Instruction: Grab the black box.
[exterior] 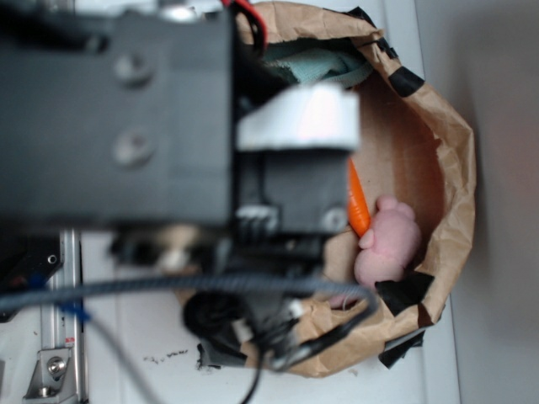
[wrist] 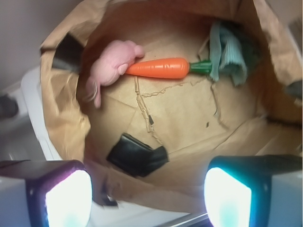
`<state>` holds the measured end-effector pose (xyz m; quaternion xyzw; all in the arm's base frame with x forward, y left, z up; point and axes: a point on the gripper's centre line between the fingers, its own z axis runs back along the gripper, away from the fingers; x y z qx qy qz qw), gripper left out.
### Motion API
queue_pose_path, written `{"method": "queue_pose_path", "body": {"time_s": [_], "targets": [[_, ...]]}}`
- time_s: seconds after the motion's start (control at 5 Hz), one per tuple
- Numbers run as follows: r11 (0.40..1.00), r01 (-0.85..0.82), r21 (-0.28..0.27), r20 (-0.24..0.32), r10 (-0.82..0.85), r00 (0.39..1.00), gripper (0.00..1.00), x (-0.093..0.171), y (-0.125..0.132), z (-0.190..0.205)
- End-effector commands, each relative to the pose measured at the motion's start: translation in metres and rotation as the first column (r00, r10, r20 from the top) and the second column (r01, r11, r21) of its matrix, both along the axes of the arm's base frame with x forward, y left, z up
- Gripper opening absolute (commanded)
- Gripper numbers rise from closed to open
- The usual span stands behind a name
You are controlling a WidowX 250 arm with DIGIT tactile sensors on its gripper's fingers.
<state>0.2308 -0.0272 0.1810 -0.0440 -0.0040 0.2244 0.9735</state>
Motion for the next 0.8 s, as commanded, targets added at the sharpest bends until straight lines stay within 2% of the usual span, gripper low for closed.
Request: {"method": "queue_pose_path", "body": {"time_s": [0.0,0.2,0.6], "targets": [[0.969,-0.220,-0.108,-0.052,0.216,0.975,1.00,0.004,0.018,-0.032],[0.946,-0.308,-0.101,-0.097,0.299,0.949,1.00,0.007,0.024,-0.050],[0.934,-0.337,-0.122,-0.179,0.313,0.933,1.00,0.007,0.017,-0.071]]}}
